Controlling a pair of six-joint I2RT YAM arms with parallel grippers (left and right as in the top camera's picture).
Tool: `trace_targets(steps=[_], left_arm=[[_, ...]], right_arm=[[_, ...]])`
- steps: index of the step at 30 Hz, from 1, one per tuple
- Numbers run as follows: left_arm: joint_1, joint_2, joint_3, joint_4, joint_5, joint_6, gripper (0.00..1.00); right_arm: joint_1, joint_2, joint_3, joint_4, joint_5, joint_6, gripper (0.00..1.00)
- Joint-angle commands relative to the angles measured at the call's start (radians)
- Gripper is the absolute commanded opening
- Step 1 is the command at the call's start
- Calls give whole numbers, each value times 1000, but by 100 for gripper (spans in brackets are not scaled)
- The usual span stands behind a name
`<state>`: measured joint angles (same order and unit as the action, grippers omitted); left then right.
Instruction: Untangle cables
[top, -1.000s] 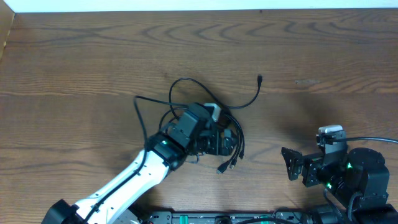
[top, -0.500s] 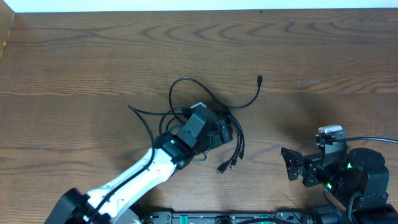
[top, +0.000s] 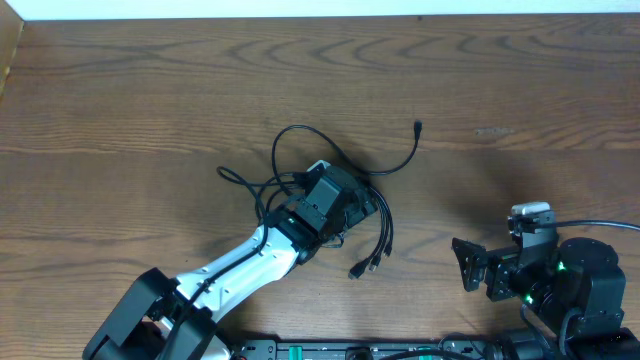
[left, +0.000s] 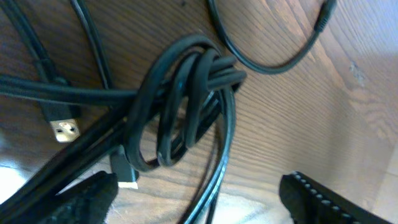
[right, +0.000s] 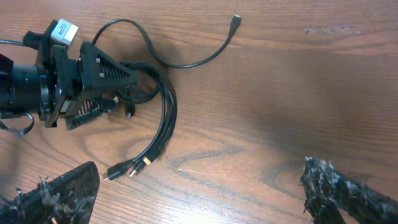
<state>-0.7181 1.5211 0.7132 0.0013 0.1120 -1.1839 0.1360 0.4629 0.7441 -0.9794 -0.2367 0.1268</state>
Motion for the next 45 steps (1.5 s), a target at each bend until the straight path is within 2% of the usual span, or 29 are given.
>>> trace_targets(steps=[1,3,8,21,27,30,35,38,45], left_arm=[[-2,8,11,0,-76,-3,77],[-2,9,11,0,-105,-3,70],[-2,11,11,0,-130,27,60],[-2,95,11,6,-151,31,59],[-1,125,11,101,-159,31,57],[0,125,11,141,-178,31,53],[0,125,11,127,-230,54,36],[0,125,11,127,-241,92,34],[0,125,11,120,-293,91,36]], right_arm=[[-4,0,-2,-1,-9,15,99],[-4,0,-2,-1,-9,15,99],[-4,0,-2,-1,-9,15,99],[-4,0,-2,-1,-9,15,99],[-4,0,-2,-2,-9,15,99],[-4,0,-2,-3,-10,15,99],[-4,0,-2,-3,-10,15,99],[-4,0,-2,-3,-10,15,99],[-4,0,-2,-3,-10,15,99]])
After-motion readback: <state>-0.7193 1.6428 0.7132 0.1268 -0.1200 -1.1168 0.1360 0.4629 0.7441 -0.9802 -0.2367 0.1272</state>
